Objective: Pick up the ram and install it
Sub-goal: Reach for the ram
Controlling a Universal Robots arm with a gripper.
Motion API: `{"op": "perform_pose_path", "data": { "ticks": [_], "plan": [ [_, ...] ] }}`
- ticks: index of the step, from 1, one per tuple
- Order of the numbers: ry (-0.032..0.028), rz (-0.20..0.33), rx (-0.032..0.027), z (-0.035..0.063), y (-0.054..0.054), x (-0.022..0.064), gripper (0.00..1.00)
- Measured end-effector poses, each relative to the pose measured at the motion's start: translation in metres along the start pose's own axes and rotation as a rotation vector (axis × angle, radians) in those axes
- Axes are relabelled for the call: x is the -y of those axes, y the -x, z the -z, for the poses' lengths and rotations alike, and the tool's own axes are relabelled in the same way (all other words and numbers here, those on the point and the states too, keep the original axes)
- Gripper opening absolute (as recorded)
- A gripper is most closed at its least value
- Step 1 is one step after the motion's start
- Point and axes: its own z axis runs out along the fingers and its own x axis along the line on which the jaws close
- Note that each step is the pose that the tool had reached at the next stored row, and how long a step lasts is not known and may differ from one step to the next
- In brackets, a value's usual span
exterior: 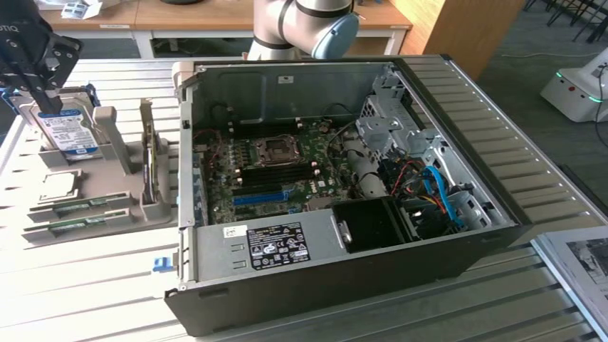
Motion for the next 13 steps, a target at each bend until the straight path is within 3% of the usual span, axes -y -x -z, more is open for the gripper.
{"op": "perform_pose_path", "data": {
  "ticks": [13],
  "plan": [
    [0.0,0.004,-0.0002,-0.0001,-0.0087,0.0006,0.1]
  ]
}}
